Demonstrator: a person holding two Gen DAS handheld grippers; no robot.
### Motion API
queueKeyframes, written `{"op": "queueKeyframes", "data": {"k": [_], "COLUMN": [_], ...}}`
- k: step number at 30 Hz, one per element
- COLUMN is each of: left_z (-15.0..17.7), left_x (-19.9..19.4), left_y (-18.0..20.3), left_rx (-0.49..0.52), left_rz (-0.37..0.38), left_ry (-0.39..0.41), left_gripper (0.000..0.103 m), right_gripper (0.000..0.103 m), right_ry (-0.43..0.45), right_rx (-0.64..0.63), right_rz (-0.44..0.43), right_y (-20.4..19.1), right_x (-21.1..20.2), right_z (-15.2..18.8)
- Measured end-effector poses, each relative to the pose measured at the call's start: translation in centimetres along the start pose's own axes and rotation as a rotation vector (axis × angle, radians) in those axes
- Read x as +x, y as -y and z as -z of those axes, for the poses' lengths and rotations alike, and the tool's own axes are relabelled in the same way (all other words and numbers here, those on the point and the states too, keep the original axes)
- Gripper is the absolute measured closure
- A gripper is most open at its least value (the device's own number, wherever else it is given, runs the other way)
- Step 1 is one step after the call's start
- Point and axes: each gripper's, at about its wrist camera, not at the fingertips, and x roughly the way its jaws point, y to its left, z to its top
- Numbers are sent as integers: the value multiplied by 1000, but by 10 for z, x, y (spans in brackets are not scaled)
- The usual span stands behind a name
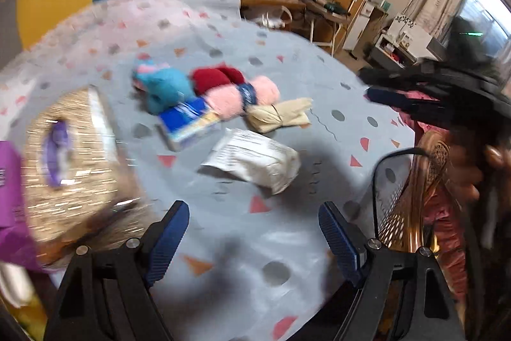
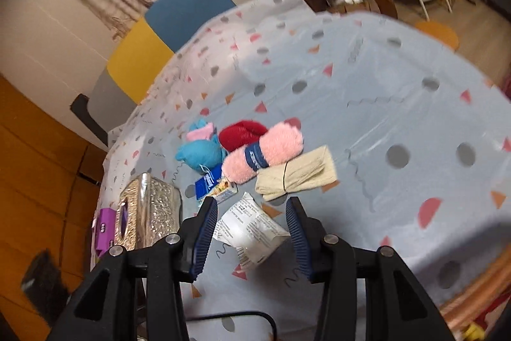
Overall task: Organize soft objects
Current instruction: 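Lower the left tool onto the white printed packet and grasp it, then grasp the beige mesh bundle with the right tool while the left tool lifts the packet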
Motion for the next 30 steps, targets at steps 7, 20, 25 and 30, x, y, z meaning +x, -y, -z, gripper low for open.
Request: {"op": "queueKeyframes", "data": {"k": [7,20,25,30], "left_z": [-27,-76,-83,-76], "left_x": [74,140,157,159], "left_y": [1,-9,7,17], "left_rx": [-199,-351,-228,-153], "left_rz": [59,-74,-173,-214], "left_ry": [-146,-257,-284,-226], "left_gripper": [29,19,9,21], "right_gripper": [57,57,57,57], "right_ry": [52,29,8,-18], "right_rx": [-79,-72,-76,-98], "right_rz": [4,-16,-6,15], "right_y": [-3,22,29,30], "right_x": [-22,-7,0,8], "right_z": [1,2,-2,-12]}}
